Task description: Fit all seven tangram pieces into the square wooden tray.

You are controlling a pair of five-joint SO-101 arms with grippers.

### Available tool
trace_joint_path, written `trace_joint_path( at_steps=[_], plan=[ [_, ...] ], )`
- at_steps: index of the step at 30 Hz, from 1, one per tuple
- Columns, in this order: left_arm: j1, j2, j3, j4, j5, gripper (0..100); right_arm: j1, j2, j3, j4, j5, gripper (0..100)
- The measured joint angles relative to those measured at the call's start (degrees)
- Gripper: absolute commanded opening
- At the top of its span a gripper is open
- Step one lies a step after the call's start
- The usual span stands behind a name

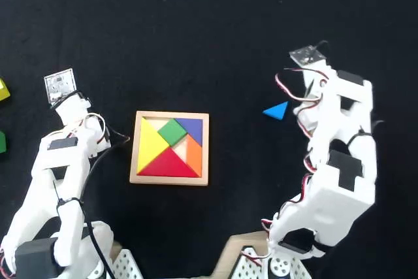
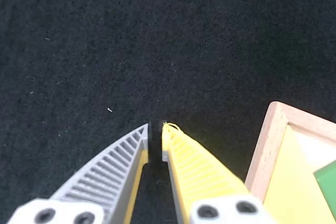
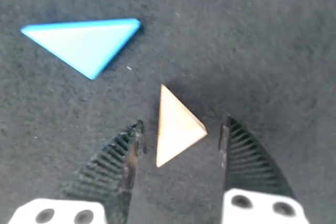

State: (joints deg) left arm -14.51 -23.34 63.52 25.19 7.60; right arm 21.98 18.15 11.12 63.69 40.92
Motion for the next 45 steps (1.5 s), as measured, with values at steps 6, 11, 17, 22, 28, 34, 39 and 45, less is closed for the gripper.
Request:
trace_joint_path(
  at_steps=[6, 11, 17, 22, 28, 34, 39, 45],
  plan=[
    [0.0, 0.0, 0.0, 0.0, 0.0, 6, 0.44, 0.0, 0.0, 0.0, 0.0, 21.8],
    [0.0, 0.0, 0.0, 0.0, 0.0, 6, 0.44, 0.0, 1.58, -3.43, 0.0, 21.8],
    [0.0, 0.0, 0.0, 0.0, 0.0, 6, 0.44, 0.0, 3.16, -5.71, 0.0, 21.8],
    [0.0, 0.0, 0.0, 0.0, 0.0, 6, 0.44, 0.0, 3.16, -5.71, 0.0, 18.1],
    [0.0, 0.0, 0.0, 0.0, 0.0, 6, 0.44, 0.0, 3.16, -5.71, 0.0, 13.8],
    [0.0, 0.0, 0.0, 0.0, 0.0, 6, 0.44, 0.0, 3.16, -5.71, 0.0, 13.4],
    [0.0, 0.0, 0.0, 0.0, 0.0, 6, 0.44, 0.0, 3.16, -5.63, 0.0, 13.4],
    [0.0, 0.0, 0.0, 0.0, 0.0, 6, 0.44, -4.57, 0.88, 3.6, 0.0, 13.4]
  ],
)
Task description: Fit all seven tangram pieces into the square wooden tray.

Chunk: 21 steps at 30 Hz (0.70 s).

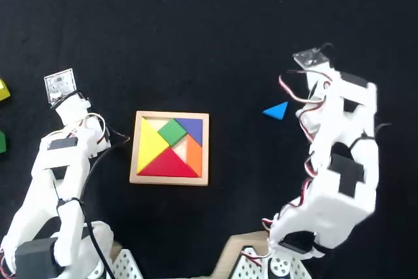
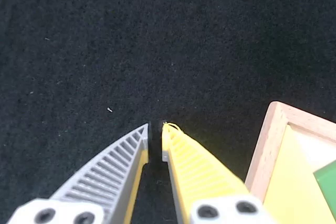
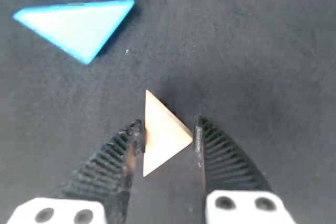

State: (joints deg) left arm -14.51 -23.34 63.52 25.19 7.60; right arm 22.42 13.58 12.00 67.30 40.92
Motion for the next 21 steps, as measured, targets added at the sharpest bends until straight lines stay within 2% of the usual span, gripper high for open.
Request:
trace_joint_path(
  at_steps=[4, 9, 21],
  plan=[
    [0.0, 0.0, 0.0, 0.0, 0.0, 6, -1.32, -6.33, -1.14, 6.86, 3.08, 13.4],
    [0.0, 0.0, 0.0, 0.0, 0.0, 6, -7.3, -13.19, -1.14, 11.96, 4.84, 13.4],
    [0.0, 0.0, 0.0, 0.0, 0.0, 6, -28.92, -18.02, -1.14, 12.75, 5.1, 13.4]
  ],
)
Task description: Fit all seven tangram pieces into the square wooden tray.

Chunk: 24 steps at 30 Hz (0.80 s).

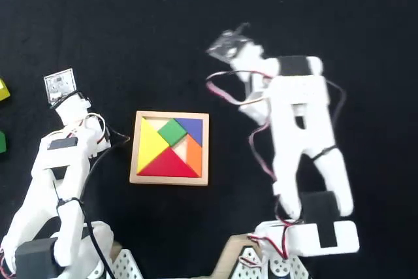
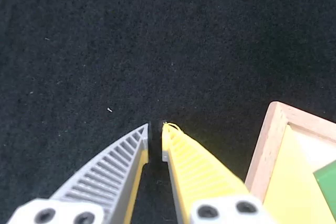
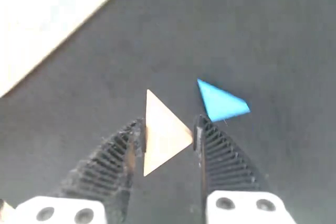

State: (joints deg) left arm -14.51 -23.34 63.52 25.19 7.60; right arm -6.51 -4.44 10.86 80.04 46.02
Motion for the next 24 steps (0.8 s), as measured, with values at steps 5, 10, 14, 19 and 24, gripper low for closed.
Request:
trace_joint_path(
  at_steps=[5, 10, 14, 19, 24],
  plan=[
    [-0.09, -0.35, 1.05, 0.0, 0.0, 6, -9.93, 0.0, 0.0, 0.0, 0.0, 13.4],
    [-2.11, -0.35, 1.05, 0.0, 0.0, 6, -17.67, 0.0, 0.0, 0.0, 0.0, 13.4],
    [-3.6, -0.35, 1.05, 1.93, 0.0, 6, -20.13, 0.0, 0.0, -1.93, 0.09, 13.4],
    [-5.27, -0.35, 1.05, 2.29, 0.0, 6, -22.15, 0.0, 0.0, -4.31, 0.35, 13.4],
    [-5.27, -0.35, 1.05, 2.46, 0.0, 6, -24.62, 3.87, 0.0, -7.12, 3.6, 13.4]
  ],
)
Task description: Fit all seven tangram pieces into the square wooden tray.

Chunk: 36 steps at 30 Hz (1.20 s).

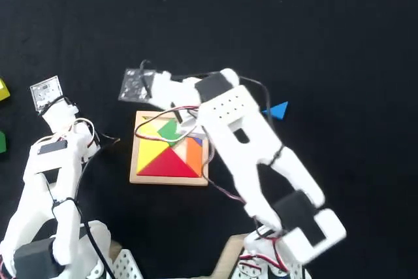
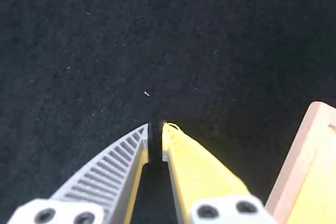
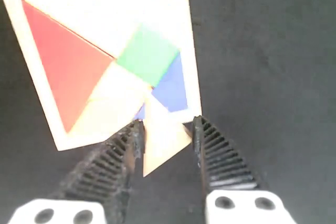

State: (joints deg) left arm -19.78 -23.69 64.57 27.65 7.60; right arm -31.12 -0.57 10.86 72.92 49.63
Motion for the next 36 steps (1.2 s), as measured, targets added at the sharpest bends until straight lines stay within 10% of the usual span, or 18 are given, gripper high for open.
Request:
trace_joint_path(
  at_steps=[13, 25, 36],
  plan=[
    [0.0, 0.0, 0.0, 0.0, 0.0, 6, -0.97, 8.97, -4.75, -1.23, -4.84, 13.4],
    [0.0, 0.0, 0.0, 0.0, 0.0, 6, -1.67, 8.97, 5.98, 2.37, 35.87, 13.4],
    [0.0, 0.0, 0.0, 0.0, 0.0, 6, -5.89, 9.05, -0.7, 14.95, 53.27, 3.8]
  ],
)
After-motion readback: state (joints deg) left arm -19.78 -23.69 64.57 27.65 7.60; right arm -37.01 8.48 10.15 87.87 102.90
